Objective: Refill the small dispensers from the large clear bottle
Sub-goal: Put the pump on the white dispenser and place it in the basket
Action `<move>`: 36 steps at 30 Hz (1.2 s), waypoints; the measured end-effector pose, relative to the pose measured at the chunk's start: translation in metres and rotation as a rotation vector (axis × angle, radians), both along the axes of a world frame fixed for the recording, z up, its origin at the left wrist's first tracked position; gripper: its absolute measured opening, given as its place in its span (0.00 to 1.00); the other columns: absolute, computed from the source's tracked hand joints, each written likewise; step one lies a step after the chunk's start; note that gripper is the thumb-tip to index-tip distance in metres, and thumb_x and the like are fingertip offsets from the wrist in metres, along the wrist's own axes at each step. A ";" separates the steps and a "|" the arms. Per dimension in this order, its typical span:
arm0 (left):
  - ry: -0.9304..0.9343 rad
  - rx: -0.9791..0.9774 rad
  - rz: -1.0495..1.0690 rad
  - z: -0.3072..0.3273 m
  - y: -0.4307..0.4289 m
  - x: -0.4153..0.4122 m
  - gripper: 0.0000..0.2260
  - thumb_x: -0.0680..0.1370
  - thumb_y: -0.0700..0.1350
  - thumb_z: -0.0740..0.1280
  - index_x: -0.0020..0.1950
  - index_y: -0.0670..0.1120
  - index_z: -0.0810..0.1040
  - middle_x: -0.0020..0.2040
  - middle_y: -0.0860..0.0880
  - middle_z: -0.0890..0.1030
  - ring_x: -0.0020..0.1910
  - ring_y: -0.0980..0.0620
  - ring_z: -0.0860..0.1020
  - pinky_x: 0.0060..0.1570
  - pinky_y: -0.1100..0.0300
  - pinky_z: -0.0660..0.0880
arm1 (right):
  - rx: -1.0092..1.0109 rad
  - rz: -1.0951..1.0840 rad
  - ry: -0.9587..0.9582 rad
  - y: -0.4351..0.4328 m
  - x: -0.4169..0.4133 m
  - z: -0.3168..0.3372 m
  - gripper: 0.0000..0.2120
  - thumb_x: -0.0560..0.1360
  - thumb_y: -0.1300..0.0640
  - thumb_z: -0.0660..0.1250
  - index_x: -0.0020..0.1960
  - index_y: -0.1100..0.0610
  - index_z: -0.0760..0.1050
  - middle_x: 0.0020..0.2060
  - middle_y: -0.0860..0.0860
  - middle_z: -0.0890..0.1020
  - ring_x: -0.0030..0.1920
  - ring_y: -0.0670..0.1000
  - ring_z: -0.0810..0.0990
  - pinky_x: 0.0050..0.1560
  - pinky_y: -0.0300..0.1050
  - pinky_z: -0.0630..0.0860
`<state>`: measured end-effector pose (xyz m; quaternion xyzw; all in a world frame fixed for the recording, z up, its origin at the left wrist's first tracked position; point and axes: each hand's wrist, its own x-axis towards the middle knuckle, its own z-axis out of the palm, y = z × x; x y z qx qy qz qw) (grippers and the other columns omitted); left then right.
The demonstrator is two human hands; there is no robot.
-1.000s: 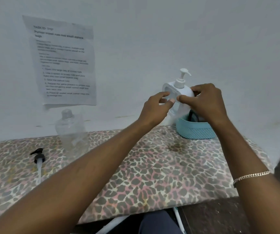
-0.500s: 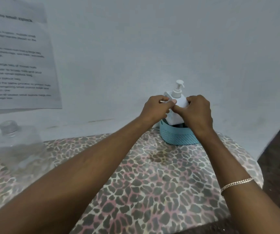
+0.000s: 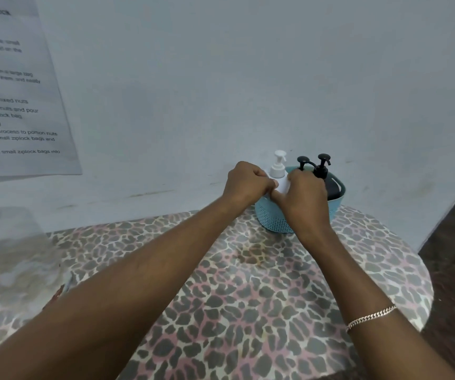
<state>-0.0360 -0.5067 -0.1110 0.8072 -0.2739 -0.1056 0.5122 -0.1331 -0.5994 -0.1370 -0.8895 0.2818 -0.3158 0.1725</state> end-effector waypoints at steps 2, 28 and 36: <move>-0.022 0.022 0.010 -0.001 0.000 -0.001 0.07 0.72 0.37 0.77 0.41 0.34 0.84 0.38 0.39 0.85 0.37 0.48 0.80 0.49 0.46 0.83 | -0.042 -0.033 0.051 0.002 0.000 -0.003 0.20 0.79 0.47 0.73 0.58 0.63 0.79 0.59 0.60 0.80 0.60 0.63 0.75 0.58 0.51 0.69; -0.126 0.166 -0.039 -0.003 0.006 -0.030 0.09 0.79 0.39 0.67 0.46 0.33 0.82 0.42 0.36 0.83 0.38 0.47 0.75 0.42 0.53 0.71 | -0.136 0.005 0.199 0.029 -0.009 -0.004 0.12 0.81 0.64 0.59 0.51 0.58 0.81 0.51 0.56 0.82 0.64 0.58 0.70 0.57 0.53 0.62; -0.195 -0.047 0.019 0.005 0.056 -0.068 0.07 0.78 0.41 0.72 0.55 0.45 0.84 0.45 0.52 0.80 0.46 0.54 0.79 0.48 0.67 0.73 | 0.075 0.082 -0.038 0.052 -0.042 0.007 0.11 0.82 0.62 0.64 0.58 0.68 0.79 0.61 0.63 0.76 0.57 0.65 0.77 0.54 0.56 0.75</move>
